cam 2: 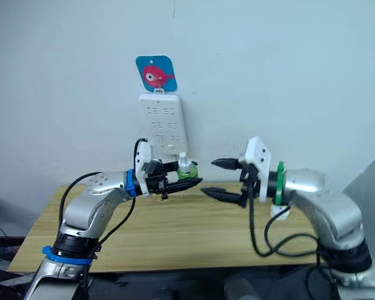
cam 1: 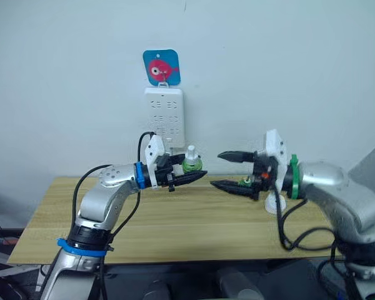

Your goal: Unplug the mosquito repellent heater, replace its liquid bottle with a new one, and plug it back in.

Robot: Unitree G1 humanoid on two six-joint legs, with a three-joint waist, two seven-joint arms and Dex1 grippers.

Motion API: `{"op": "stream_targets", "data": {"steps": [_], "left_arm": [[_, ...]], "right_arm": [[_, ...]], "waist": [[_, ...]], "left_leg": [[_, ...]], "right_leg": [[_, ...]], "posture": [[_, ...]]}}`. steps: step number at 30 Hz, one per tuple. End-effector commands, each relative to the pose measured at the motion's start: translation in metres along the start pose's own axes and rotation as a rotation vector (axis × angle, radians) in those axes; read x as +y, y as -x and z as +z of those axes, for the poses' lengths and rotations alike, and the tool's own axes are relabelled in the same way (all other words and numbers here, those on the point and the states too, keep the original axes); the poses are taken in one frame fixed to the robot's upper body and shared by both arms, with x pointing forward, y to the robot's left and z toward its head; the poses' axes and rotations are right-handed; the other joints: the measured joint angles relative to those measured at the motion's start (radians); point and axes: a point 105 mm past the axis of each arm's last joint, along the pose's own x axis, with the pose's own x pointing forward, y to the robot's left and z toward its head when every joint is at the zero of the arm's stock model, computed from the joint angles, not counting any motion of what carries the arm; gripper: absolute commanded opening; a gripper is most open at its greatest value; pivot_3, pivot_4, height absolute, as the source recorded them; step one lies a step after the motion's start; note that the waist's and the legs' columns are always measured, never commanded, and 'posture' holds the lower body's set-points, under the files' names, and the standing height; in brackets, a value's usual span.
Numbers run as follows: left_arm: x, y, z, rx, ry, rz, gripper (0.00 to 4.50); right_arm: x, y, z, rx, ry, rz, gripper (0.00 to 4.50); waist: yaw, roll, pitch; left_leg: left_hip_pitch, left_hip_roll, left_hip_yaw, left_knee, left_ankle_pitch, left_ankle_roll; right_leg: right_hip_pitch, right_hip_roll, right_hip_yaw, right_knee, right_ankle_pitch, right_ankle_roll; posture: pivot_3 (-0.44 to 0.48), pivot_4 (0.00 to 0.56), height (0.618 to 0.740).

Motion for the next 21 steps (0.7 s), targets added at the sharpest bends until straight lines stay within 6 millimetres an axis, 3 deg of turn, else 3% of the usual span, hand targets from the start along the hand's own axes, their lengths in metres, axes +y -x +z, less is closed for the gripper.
{"op": "stream_targets", "data": {"steps": [1, 6, 15, 18, 21], "left_arm": [[-0.001, -0.001, 0.007, -0.020, -0.058, 0.008, 2.32], [0.002, -0.005, 0.008, -0.028, -0.083, 0.030, 2.32], [-0.004, -0.006, 0.005, -0.026, -0.089, 0.034, 2.32], [-0.003, -0.005, 0.004, -0.030, -0.085, 0.040, 2.32], [-0.005, -0.006, 0.004, -0.034, -0.081, 0.032, 2.32]], "right_arm": [[-0.001, -0.012, 0.017, -0.088, 0.040, -0.141, 3.82], [-0.014, -0.035, 0.016, -0.110, 0.055, -0.281, 3.82], [-0.017, -0.054, 0.023, -0.131, 0.042, -0.304, 3.82], [-0.018, -0.054, 0.023, -0.134, 0.034, -0.304, 3.29], [-0.017, -0.052, 0.022, -0.126, 0.030, -0.271, 2.20]], "waist": [[-0.005, 0.000, 0.000], [-0.012, 0.000, 0.000], [-0.014, 0.000, 0.000], [-0.014, 0.000, 0.000], [-0.015, 0.000, 0.000]], "left_leg": [[0.000, 0.000, 0.000, 0.000, 0.000, 0.000], [0.000, -0.001, 0.001, 0.000, 0.000, 0.000], [0.000, -0.001, -0.001, -0.001, 0.000, 0.000], [0.000, 0.000, -0.001, -0.001, 0.000, 0.000], [0.000, -0.001, -0.001, -0.001, 0.000, 0.000]], "right_leg": [[0.000, 0.000, 0.000, 0.000, 0.000, 0.000], [0.001, 0.000, 0.001, -0.001, 0.000, 0.000], [0.000, 0.000, 0.000, -0.001, 0.000, 0.000], [0.000, 0.000, -0.001, -0.001, 0.000, 0.000], [0.000, 0.000, 0.000, -0.002, 0.000, 0.000]], "posture": [[-0.189, 0.060, 0.740], [-0.201, 0.061, 0.740], [-0.185, 0.054, 0.740], [-0.184, 0.053, 0.740], [-0.183, 0.049, 0.740]]}}
